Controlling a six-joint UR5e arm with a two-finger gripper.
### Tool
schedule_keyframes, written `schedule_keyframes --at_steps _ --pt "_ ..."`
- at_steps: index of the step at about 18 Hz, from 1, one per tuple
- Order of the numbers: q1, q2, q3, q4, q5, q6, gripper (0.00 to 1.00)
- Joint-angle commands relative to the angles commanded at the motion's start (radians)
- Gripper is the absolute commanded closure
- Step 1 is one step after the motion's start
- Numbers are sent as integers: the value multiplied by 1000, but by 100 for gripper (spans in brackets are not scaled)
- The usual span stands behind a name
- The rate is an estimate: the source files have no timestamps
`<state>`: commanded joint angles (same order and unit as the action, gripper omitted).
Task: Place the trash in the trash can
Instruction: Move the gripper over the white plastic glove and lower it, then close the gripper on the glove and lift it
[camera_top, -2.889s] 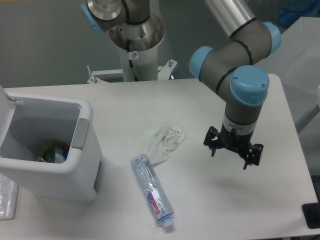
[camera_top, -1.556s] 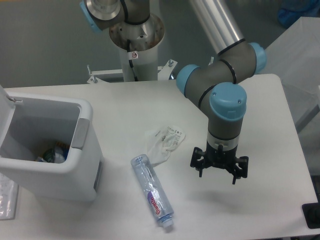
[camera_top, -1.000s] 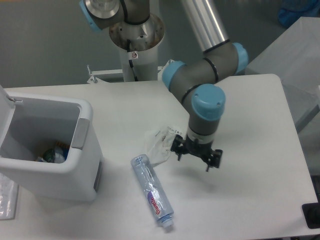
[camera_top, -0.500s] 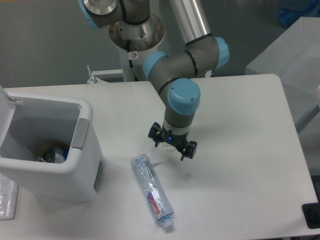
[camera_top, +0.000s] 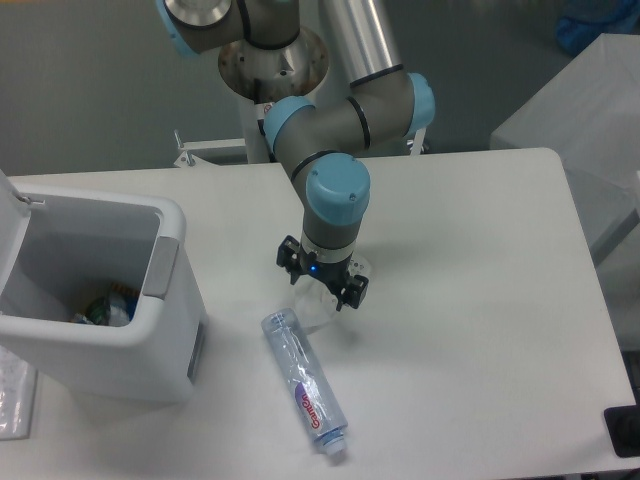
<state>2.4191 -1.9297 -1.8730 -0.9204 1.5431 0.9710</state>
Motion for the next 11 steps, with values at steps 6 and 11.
schedule_keyframes --at_steps 6,11 --pt "0 -11 14 0 12 -6 87" --pt "11 -9 20 -2 11 -2 100"
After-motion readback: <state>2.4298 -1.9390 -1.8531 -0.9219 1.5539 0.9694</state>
